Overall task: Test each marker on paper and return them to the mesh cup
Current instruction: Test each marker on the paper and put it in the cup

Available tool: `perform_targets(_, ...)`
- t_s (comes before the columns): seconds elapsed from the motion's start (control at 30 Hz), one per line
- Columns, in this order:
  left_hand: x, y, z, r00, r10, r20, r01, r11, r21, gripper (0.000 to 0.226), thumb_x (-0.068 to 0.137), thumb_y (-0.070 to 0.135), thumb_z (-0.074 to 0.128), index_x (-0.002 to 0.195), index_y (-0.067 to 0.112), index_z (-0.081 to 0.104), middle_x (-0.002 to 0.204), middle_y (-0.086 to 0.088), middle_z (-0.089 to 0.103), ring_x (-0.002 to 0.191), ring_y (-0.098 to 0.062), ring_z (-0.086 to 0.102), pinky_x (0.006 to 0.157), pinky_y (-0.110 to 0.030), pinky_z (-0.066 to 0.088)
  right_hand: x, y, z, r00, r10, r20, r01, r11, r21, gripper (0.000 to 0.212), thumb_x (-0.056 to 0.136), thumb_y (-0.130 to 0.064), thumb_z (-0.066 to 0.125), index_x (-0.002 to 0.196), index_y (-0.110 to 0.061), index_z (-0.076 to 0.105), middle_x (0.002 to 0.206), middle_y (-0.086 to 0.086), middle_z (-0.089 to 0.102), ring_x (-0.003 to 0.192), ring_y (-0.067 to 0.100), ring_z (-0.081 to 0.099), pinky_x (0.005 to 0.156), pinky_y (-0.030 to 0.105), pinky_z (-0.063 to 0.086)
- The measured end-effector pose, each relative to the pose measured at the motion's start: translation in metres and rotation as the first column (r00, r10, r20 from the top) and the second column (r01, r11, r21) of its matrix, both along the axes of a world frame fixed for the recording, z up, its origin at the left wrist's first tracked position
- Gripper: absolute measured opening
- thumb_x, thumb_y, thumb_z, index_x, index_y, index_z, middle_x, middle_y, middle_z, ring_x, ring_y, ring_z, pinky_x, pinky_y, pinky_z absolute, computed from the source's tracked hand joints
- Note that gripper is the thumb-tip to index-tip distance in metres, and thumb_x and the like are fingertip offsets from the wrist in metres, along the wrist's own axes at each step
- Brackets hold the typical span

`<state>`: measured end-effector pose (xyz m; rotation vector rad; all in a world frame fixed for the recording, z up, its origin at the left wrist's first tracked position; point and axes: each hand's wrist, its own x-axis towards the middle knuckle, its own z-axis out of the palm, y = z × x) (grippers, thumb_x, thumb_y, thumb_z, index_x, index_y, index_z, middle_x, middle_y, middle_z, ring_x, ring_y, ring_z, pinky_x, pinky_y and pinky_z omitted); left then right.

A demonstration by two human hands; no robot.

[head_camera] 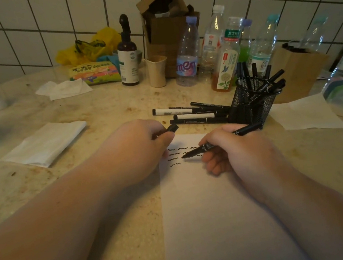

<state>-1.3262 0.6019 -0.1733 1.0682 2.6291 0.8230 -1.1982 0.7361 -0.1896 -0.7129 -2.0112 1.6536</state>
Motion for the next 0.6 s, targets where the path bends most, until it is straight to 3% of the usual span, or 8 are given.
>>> perform_targets(0.2,-0.0018,-0.0019,-0.0004,0.997,-0.053,-0.052,0.052,0.998,-0.024,0.016,0.098,0.036,0.05,0.094,0.036,0.065,0.085,0.013,0.067,0.078,-0.005,0.058,0.068,-0.02,0.044,0.0036,0.0094,0.0055,0.971,-0.141,-0.193,0.119,0.985,-0.125,0.022,0.093,-0.018,0.065,0.074,-0.016,0.075,0.058,0.002,0.061,0.055,0.013,0.055,0.053,0.028,0.044)
perform_targets(0.37,-0.0019,-0.0022,-0.0033,0.996,-0.066,-0.056,0.065,0.998,-0.014,0.017,0.098,0.034,0.05,0.088,0.039,0.062,0.08,0.018,0.064,0.078,-0.003,0.057,0.071,-0.021,0.046,0.0016,0.0087,0.0089,0.941,-0.113,-0.319,0.03,0.966,-0.255,0.032,0.097,-0.017,0.057,0.072,-0.014,0.077,0.06,0.004,0.064,0.055,0.012,0.059,0.056,0.029,0.048)
perform_targets(0.47,-0.0016,-0.0032,-0.0048,0.995,-0.066,-0.075,0.066,0.998,0.002,0.019,0.098,0.034,0.05,0.087,0.035,0.066,0.084,0.014,0.066,0.079,-0.007,0.059,0.076,-0.025,0.049,0.0012,0.0086,0.0084,0.944,-0.079,-0.322,0.005,0.975,-0.222,0.031,0.096,-0.011,0.055,0.075,-0.012,0.078,0.062,0.007,0.065,0.058,0.015,0.06,0.059,0.032,0.049)
perform_targets(0.6,-0.0013,-0.0049,-0.0058,0.99,-0.105,-0.09,0.105,0.994,0.003,0.016,0.098,0.034,0.05,0.095,0.039,0.065,0.092,0.015,0.065,0.08,-0.002,0.054,0.069,-0.015,0.04,0.0013,0.0085,0.0076,0.958,-0.039,-0.285,-0.005,0.989,-0.151,0.02,0.095,-0.009,0.058,0.084,-0.009,0.075,0.065,0.01,0.068,0.061,0.019,0.062,0.061,0.033,0.05)
